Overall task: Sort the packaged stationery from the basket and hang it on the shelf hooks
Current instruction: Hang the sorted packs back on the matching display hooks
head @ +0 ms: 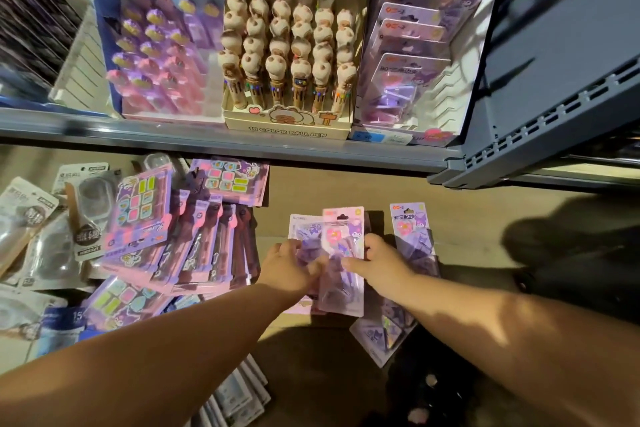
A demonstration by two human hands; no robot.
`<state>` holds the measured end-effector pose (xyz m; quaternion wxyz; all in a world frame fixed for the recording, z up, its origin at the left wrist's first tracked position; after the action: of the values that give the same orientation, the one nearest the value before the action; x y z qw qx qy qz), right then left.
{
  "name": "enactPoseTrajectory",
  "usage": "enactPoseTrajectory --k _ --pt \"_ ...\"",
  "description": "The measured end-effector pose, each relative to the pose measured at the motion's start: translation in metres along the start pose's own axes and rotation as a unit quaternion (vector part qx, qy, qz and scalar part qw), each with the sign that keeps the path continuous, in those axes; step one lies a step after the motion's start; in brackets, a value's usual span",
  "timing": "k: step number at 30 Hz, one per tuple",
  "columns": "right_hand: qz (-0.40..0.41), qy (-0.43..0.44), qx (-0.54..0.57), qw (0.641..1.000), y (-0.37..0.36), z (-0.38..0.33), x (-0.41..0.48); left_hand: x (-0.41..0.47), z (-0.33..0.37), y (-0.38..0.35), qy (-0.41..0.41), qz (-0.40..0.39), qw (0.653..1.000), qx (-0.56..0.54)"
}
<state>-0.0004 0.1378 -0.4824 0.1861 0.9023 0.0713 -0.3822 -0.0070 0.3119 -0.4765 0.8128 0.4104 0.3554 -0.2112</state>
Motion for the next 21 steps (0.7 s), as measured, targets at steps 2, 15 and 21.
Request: enactPoseTrajectory --k 2,15,21 --pt "-0.032 0.012 0.034 0.999 -0.012 -0.002 -0.005 0.001 0.001 -0.001 -0.001 -0.01 0.997 -0.079" --pt "0.166 -0.095 -0.212 0.958 0.0 0.0 0.002 0.004 -0.033 0.005 0.114 -0.02 0.935 -0.334" --pt "0.149 -0.095 -0.223 0.959 -0.012 0.01 0.009 0.006 -0.038 0.01 0.111 0.021 0.954 -0.277"
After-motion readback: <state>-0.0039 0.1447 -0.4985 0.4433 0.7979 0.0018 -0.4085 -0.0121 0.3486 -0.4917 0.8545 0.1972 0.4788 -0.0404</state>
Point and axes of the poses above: each hand's wrist, its own x-axis towards the middle knuckle, its own y-axis out of the back of the hand, z = x × y, the point moved 4 cm from there along x, towards the middle knuckle, and after that the axes turned 11 degrees about x, right-handed, at the moved point
